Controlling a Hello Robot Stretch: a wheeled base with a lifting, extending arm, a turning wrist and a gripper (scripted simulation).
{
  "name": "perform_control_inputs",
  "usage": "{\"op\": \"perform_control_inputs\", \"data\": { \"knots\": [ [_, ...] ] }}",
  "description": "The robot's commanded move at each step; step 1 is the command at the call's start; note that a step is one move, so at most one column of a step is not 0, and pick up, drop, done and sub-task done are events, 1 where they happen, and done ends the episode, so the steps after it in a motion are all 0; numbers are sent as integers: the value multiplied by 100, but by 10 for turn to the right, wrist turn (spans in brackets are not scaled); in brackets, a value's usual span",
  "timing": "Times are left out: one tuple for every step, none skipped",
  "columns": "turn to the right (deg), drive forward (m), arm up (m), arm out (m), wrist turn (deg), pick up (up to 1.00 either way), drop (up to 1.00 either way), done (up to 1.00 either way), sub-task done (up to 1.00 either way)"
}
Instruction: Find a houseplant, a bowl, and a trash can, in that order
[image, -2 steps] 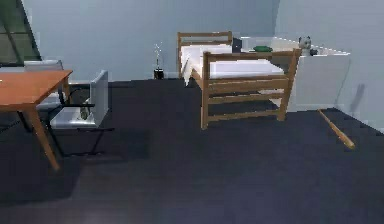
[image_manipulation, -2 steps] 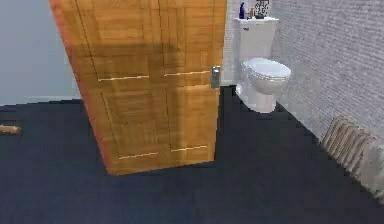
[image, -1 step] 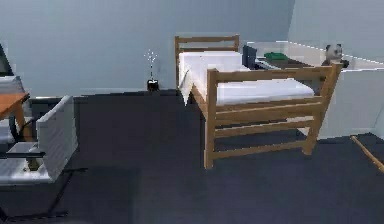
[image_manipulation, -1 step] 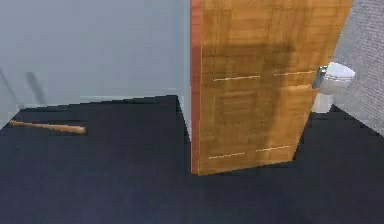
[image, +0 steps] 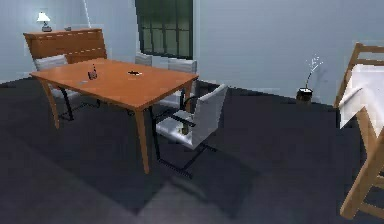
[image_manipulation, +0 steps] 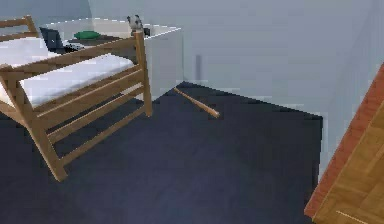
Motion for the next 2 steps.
{"op": "perform_control_inputs", "data": {
  "knots": [
    [0, 60, 0, 0, 0, 0, 0, 0, 0],
    [-450, 0, 0, 0, 0, 0, 0, 0, 0]
  ]
}}
